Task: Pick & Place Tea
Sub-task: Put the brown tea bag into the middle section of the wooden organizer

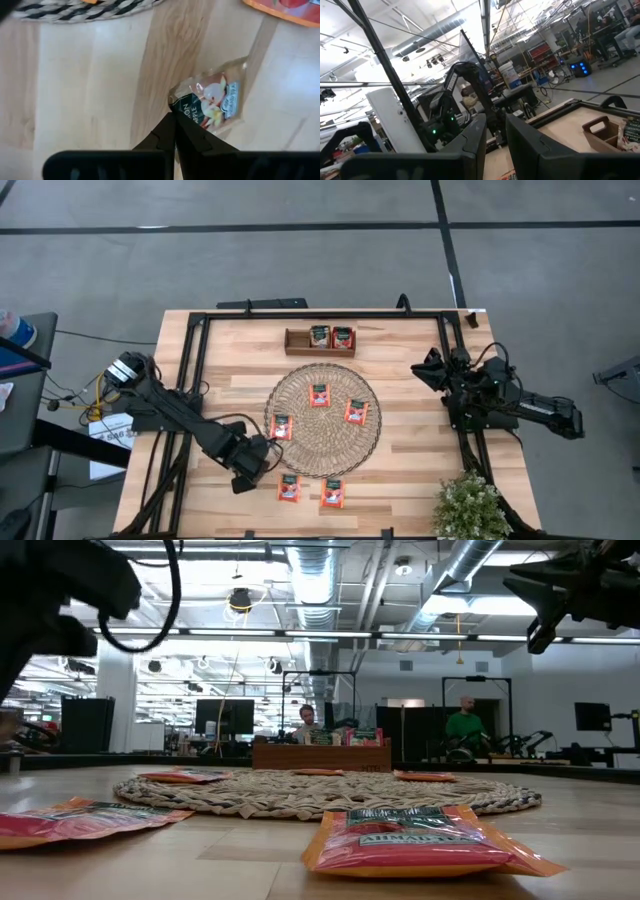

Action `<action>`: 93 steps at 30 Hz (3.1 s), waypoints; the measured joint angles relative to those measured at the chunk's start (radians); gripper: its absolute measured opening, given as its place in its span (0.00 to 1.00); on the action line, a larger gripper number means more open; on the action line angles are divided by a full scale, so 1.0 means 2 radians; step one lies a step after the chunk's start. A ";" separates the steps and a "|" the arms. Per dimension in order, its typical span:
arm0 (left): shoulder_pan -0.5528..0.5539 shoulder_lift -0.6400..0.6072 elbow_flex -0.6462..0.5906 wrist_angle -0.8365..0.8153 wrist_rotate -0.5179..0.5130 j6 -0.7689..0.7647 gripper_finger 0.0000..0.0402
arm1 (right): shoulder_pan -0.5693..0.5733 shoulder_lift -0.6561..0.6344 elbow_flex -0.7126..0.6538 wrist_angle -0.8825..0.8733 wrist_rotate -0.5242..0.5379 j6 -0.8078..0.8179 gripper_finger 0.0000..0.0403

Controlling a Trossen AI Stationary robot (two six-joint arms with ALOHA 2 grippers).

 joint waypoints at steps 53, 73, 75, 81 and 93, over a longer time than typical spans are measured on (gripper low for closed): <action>0.383 0.110 0.390 -0.201 -0.179 0.569 0.00 | -0.001 0.000 0.000 -0.002 0.029 -0.004 0.17; 0.462 0.275 0.544 -0.145 -0.211 0.738 0.00 | -0.001 0.000 0.000 -0.002 0.028 0.000 0.17; 0.469 0.280 0.544 -0.136 -0.210 0.749 0.00 | -0.001 0.000 0.000 -0.002 0.028 0.000 0.17; 0.482 0.282 0.544 -0.116 -0.190 0.763 0.00 | -0.001 0.000 0.000 -0.002 0.030 0.000 0.17; 0.482 0.299 0.544 -0.110 -0.178 0.777 0.00 | -0.001 0.000 0.000 -0.002 0.040 0.000 0.17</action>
